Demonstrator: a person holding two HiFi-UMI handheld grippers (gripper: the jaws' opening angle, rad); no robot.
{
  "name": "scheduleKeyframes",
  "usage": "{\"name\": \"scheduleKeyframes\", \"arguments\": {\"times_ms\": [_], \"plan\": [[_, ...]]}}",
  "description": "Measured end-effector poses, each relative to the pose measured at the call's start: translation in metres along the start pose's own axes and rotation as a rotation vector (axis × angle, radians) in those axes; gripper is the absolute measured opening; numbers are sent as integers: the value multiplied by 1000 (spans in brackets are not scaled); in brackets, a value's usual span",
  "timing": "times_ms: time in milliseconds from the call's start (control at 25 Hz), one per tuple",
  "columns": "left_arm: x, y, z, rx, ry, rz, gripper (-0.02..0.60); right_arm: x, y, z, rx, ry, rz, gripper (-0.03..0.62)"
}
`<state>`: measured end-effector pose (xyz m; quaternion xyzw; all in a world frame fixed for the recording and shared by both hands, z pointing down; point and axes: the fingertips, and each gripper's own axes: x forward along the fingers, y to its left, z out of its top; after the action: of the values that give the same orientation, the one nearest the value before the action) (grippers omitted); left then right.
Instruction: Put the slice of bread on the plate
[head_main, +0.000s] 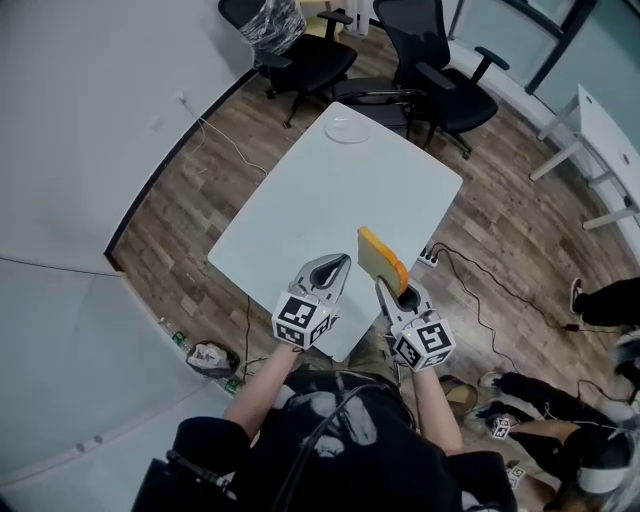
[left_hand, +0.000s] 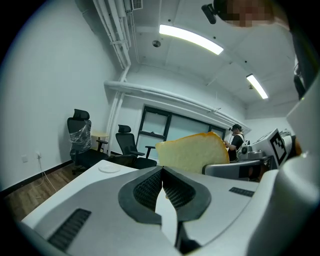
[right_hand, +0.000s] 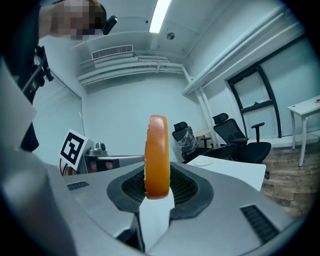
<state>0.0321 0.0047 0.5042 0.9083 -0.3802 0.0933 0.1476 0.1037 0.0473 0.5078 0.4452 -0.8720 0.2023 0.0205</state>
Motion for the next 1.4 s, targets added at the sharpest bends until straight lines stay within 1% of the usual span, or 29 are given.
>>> {"name": "scheduleKeyframes", "arguments": {"times_ms": [120, 280, 440, 520, 640, 760, 920, 1000, 1120, 1200, 1280, 1400], "plan": [[30, 25, 3, 2, 2, 33, 8, 31, -29, 8, -28, 33, 1, 92], [68, 68, -11, -7, 41, 58, 8, 82, -67, 11, -78, 68, -31, 92], [104, 117, -34, -57, 43, 60, 8, 142, -100, 7, -173, 114, -85, 92], [126, 149, -49, -84, 70, 78, 8, 177, -119, 0, -214, 140, -95, 92], [153, 191, -67, -95, 122, 114, 8, 228, -144, -19, -260, 185, -89, 92], [181, 226, -73, -109, 138, 131, 8, 276, -173, -34, -328, 241, -105, 92], [222, 271, -79, -148, 159, 149, 8, 336, -215, -39, -408, 300, -150, 92], [239, 288, -81, -149, 173, 156, 8, 364, -231, -42, -464, 328, -163, 92], [256, 302, -81, -135, 182, 150, 8, 403, -255, -42, -596, 359, -214, 92], [262, 307, -81, -134, 183, 145, 8, 427, -273, -40, -717, 399, -270, 92], [266, 311, -81, -133, 187, 139, 8, 450, -292, -40, -878, 457, -313, 92], [270, 314, -83, -146, 189, 124, 8, 478, -320, -45, -1140, 551, -326, 92]]}}
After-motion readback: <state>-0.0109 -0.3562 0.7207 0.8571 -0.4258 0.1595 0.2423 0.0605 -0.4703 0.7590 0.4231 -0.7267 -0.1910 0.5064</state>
